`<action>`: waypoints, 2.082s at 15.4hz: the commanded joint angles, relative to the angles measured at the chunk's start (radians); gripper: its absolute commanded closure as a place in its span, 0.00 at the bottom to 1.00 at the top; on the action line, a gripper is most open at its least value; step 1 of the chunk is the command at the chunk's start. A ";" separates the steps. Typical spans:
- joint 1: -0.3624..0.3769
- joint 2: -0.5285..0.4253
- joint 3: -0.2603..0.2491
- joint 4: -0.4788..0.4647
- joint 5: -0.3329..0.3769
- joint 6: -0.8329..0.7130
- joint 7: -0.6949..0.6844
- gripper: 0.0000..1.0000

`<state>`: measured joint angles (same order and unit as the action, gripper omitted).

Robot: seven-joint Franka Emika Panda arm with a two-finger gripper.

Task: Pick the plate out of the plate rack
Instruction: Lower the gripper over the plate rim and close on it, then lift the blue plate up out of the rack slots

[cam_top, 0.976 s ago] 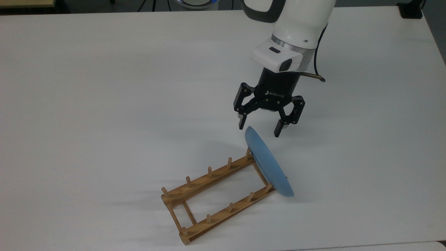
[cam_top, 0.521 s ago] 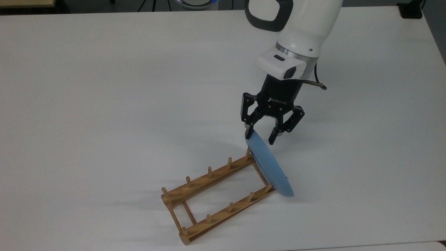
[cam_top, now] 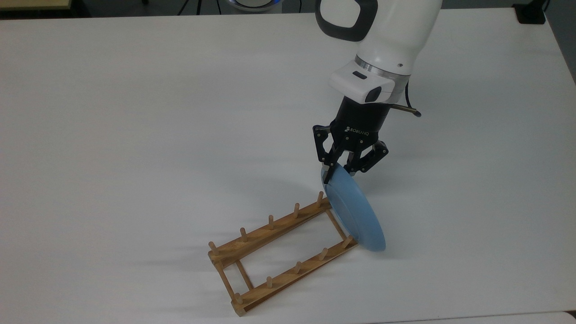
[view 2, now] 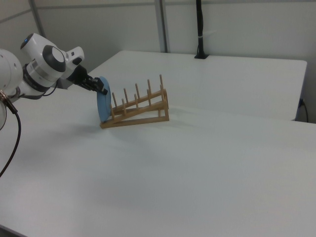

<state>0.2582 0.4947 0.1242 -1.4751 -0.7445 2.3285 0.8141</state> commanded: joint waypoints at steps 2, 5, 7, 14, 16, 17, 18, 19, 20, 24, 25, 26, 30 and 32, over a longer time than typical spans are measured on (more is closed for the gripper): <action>-0.004 -0.045 -0.006 0.006 -0.022 0.006 0.020 0.78; -0.017 -0.087 -0.005 0.004 -0.018 0.006 0.020 0.80; -0.019 -0.090 -0.005 0.004 -0.019 0.006 0.020 0.83; -0.031 -0.108 -0.005 -0.002 -0.018 0.002 0.014 0.84; -0.030 -0.104 -0.005 -0.004 -0.016 0.002 0.016 0.56; -0.027 -0.101 -0.005 -0.005 -0.018 0.002 0.017 0.45; -0.024 -0.093 -0.005 -0.005 -0.021 0.002 0.017 0.37; -0.022 -0.075 -0.005 -0.005 -0.022 0.002 0.017 0.34; -0.017 -0.065 -0.005 -0.005 -0.024 0.002 0.017 0.33; -0.002 -0.021 -0.005 -0.005 -0.064 0.002 0.020 0.36; -0.002 -0.012 -0.005 -0.005 -0.065 0.002 0.020 0.52; -0.002 -0.007 -0.005 -0.004 -0.067 0.002 0.020 0.74; 0.001 -0.008 -0.005 -0.004 -0.065 0.000 0.037 1.00; 0.007 -0.010 -0.005 -0.004 -0.065 0.000 0.042 1.00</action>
<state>0.2503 0.4988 0.1262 -1.4690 -0.7890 2.3285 0.8176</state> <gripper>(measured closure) 0.903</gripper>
